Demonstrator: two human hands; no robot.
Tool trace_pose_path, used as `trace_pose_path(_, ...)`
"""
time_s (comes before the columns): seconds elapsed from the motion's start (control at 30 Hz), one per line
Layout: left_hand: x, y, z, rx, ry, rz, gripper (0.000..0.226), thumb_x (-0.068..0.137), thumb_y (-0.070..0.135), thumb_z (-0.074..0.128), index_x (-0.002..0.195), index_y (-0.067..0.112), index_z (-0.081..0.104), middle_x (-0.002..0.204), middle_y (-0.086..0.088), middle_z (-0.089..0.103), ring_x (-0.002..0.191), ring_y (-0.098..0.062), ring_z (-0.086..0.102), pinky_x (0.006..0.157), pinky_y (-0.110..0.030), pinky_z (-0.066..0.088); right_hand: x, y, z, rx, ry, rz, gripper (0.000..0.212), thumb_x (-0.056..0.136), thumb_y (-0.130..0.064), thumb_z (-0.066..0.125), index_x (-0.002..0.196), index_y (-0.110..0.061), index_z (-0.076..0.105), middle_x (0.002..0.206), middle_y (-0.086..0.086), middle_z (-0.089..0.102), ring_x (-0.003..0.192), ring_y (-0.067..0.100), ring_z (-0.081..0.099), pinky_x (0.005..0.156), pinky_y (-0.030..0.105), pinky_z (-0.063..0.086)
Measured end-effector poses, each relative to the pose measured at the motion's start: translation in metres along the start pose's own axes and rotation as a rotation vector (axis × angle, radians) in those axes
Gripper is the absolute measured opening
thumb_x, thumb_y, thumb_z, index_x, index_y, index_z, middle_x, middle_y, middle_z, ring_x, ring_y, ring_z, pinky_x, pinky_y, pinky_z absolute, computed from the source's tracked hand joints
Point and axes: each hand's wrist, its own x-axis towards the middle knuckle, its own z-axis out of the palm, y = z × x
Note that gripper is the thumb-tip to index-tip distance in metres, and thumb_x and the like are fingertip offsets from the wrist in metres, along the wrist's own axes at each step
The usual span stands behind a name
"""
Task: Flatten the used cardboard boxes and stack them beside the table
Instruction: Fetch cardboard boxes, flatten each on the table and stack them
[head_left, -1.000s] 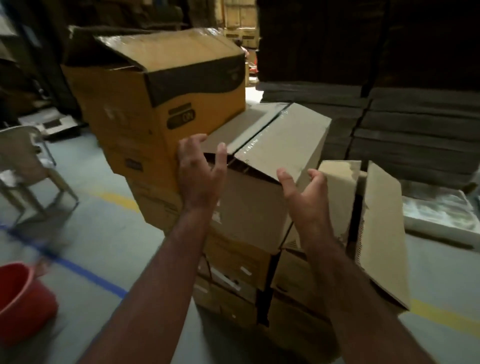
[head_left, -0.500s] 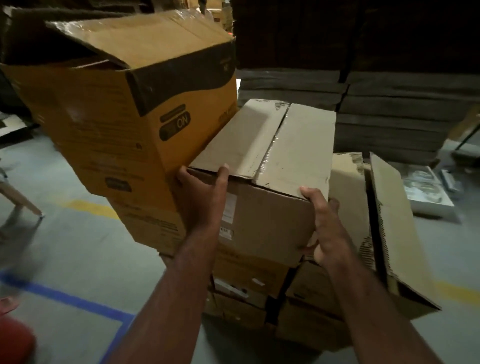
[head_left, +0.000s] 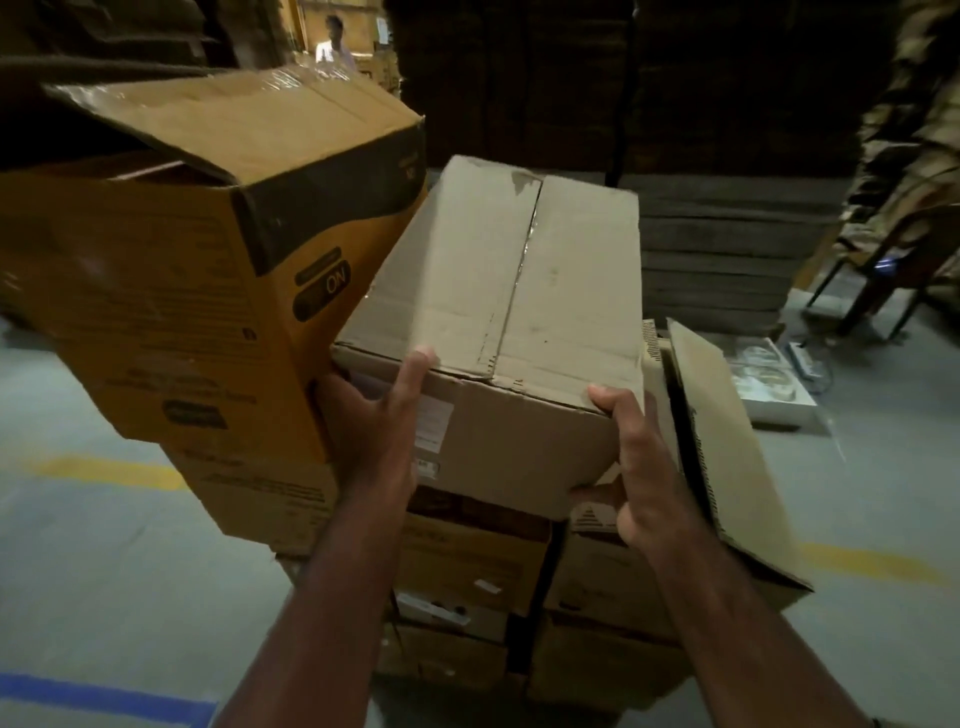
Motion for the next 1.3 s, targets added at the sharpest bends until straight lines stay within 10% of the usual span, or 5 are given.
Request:
trace_pose_path(0.37, -0.030, 0.023, 0.034, -0.293, -0.411, -0.097, 0.116, 0.063, 0.062, 0.086, 0.157, 0.045, 0.019, 0.155, 0.002, 0.046, 0.136, -0.021, 0.053, 0.111, -0.053, 0.045, -0.047, -0.030, -0.052, -0.022, 0.154, -0.443, 0.066, 0.079, -0.040, 0.063, 0.142, -0.042, 0.043, 0.116, -0.017, 0.069, 0.105, 0.010, 0.069, 0.077, 0.033, 0.058)
trace_pose_path(0.57, -0.139, 0.030, 0.123, -0.487, -0.875, -0.172, 0.081, 0.070, 0.044, 0.088, 0.136, 0.041, 0.041, 0.140, 0.002, 0.058, 0.129, -0.023, 0.059, 0.108, -0.058, 0.047, -0.139, -0.026, -0.153, -0.039, 0.658, -0.514, 0.063, 0.078, -0.037, 0.064, 0.139, -0.036, 0.048, 0.115, -0.016, 0.071, 0.105, 0.014, 0.070, 0.077, 0.044, 0.058)
trace_pose_path(0.7, -0.261, 0.027, 0.156, -0.494, -1.170, -0.269, 0.061, 0.073, 0.041, 0.088, 0.118, 0.054, 0.049, 0.131, 0.009, 0.064, 0.124, -0.017, 0.062, 0.106, -0.058, 0.049, -0.233, -0.005, -0.223, -0.050, 1.022, -0.459, 0.068, 0.072, -0.051, 0.069, 0.137, -0.043, 0.052, 0.124, -0.011, 0.069, 0.114, 0.020, 0.067, 0.090, 0.064, 0.056)
trace_pose_path(0.87, -0.410, 0.014, 0.156, -0.377, -1.509, -0.399, 0.075, 0.065, 0.050, 0.092, 0.114, 0.033, 0.039, 0.129, -0.003, 0.062, 0.119, -0.025, 0.066, 0.098, -0.061, 0.054, -0.350, 0.043, -0.290, 0.027, 1.386, -0.252, 0.080, 0.057, -0.069, 0.067, 0.132, -0.041, 0.060, 0.124, -0.019, 0.065, 0.113, 0.007, 0.061, 0.090, 0.053, 0.056)
trace_pose_path(1.3, -0.662, -0.072, 0.107, 0.066, -1.889, -0.456, 0.094, 0.056, 0.055, 0.094, 0.123, 0.026, 0.035, 0.131, -0.003, 0.056, 0.119, -0.020, 0.063, 0.096, -0.052, 0.057, -0.509, 0.200, -0.431, 0.299, 1.628, 0.024, 0.080, 0.065, -0.056, 0.076, 0.138, -0.029, 0.058, 0.117, -0.013, 0.069, 0.110, 0.019, 0.064, 0.082, 0.047, 0.060)
